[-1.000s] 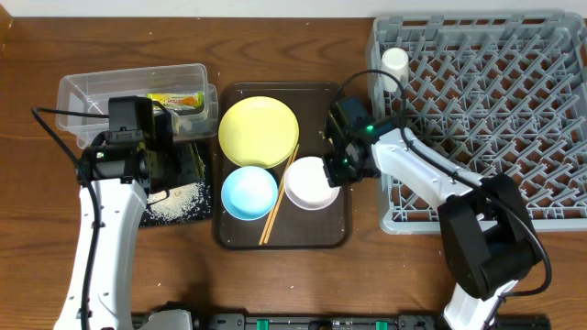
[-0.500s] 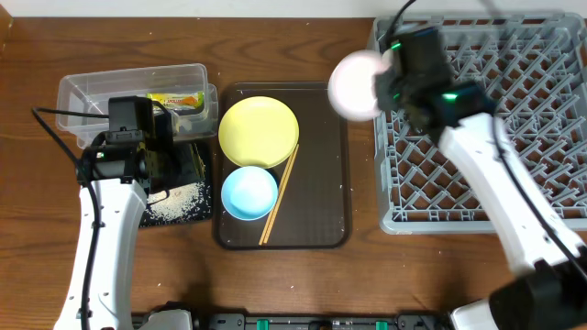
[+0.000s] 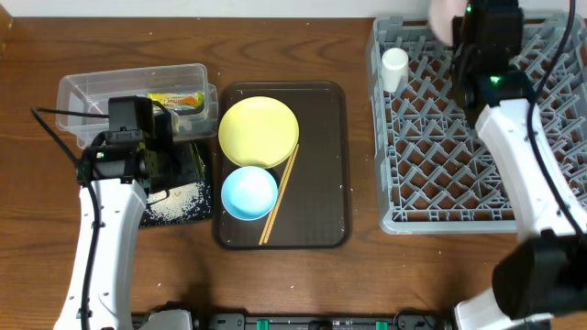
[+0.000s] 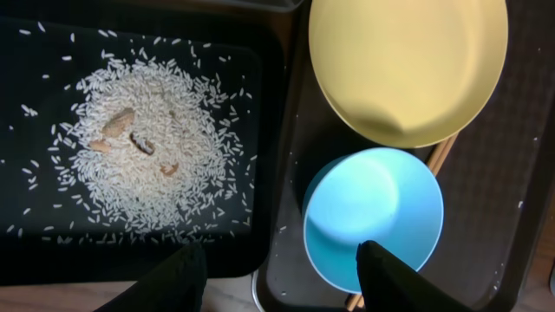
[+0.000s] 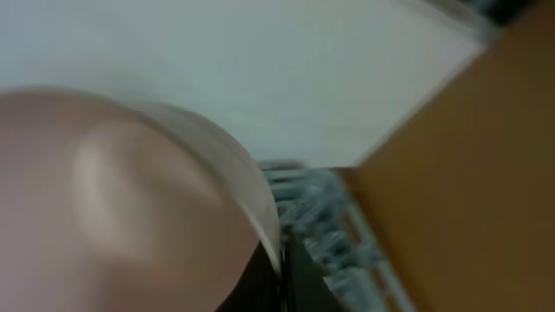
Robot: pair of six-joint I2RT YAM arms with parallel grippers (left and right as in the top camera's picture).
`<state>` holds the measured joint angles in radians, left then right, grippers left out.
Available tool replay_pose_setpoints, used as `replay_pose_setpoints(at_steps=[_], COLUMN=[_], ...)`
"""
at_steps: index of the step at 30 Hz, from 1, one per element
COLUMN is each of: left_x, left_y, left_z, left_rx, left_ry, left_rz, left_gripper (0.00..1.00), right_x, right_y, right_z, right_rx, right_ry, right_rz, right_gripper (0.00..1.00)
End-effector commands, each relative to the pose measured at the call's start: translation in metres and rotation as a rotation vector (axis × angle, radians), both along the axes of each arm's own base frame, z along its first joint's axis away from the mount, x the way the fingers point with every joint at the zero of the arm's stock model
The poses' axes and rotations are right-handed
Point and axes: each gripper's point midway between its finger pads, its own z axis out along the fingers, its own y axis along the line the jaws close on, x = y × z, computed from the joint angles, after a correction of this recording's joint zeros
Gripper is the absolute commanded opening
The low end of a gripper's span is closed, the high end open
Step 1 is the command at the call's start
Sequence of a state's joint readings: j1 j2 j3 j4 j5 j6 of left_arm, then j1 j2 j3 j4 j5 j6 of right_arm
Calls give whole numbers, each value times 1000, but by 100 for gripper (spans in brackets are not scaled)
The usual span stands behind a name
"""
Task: Sort waste into correct bins and load items into the dishwasher rack
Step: 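Carry the pink bowl to the rack and set it in the back row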
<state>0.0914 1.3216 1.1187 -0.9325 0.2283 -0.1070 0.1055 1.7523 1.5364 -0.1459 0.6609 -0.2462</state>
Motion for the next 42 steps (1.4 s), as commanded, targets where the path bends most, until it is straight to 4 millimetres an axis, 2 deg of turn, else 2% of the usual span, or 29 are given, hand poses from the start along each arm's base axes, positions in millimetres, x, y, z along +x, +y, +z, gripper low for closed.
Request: replay_pose_setpoints(at_steps=[1, 5, 11, 15, 18, 24, 28, 33, 37, 42], left_x=[-3, -3, -3, -3, -4, -4, -4, -4, -4, -4], left_y=[2, 2, 1, 1, 1, 1, 1, 1, 1, 1], left_z=[-3, -3, -3, -3, -3, -3, -3, -3, -3, -3], left_rx=[6, 5, -1, -1, -1, -1, -1, -1, -1, -1], left_ry=[9, 10, 10, 13, 13, 13, 13, 13, 13, 14], left_rz=[9, 9, 7, 7, 7, 7, 7, 7, 7, 7], left_gripper=[59, 59, 59, 59, 59, 59, 59, 59, 59, 59], right_x=[-1, 12, 25, 29, 30, 34, 36, 38, 41, 44], right_y=[-37, -49, -50, -49, -50, -54, -52, -50, -48, -33], right_z=[-14, -40, -95, -118, -122, -104, -103, -110, -123, -133], right_rx=[-163, -212, -232, -239, -242, -274, -283, -283, -288, -294], right_ry=[70, 110, 215, 257, 255, 189, 190, 193, 216, 231], right_rz=[-170, -211, -204, -199, -207, -243, -229, -225, -218, -191], right_gripper=[1, 1, 1, 1, 1, 1, 1, 1, 1, 1])
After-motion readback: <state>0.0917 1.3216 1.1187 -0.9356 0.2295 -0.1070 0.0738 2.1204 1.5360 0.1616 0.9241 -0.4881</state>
